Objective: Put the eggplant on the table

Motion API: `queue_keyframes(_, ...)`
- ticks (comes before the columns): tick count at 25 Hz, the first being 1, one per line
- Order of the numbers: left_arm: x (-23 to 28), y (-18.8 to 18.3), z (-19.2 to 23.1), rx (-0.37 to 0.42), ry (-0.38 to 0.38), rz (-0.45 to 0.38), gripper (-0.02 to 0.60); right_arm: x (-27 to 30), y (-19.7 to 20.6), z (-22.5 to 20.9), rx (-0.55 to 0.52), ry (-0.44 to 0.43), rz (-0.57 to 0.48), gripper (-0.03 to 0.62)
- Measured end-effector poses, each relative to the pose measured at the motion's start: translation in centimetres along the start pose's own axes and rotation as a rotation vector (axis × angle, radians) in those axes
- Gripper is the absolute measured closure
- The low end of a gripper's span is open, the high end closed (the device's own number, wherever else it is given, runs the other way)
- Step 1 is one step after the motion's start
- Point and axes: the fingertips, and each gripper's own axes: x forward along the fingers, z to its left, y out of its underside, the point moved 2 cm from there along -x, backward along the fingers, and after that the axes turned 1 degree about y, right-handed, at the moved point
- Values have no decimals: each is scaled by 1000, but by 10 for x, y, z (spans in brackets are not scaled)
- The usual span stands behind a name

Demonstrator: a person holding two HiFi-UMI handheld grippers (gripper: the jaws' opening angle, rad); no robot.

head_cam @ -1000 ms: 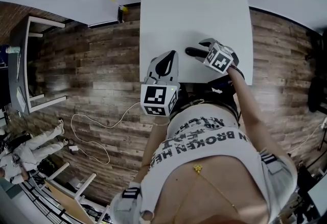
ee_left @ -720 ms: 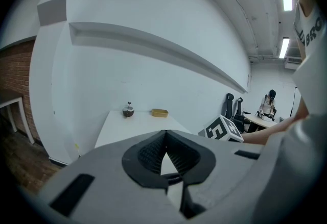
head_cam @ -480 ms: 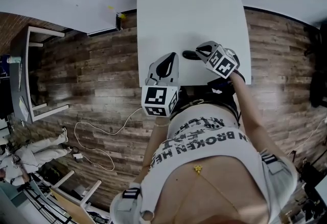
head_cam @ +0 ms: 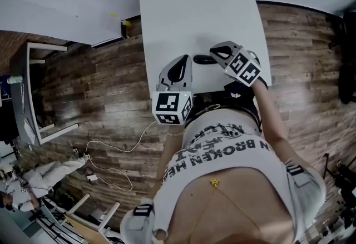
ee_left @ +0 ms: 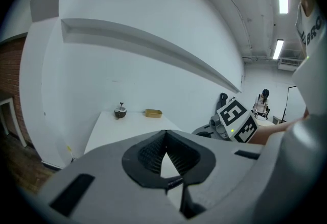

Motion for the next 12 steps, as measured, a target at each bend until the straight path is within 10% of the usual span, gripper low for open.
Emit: queue_keyframes(12,8,-8,-9,1,32,-15,577,-48,-35,-10,111,50,-230,583)
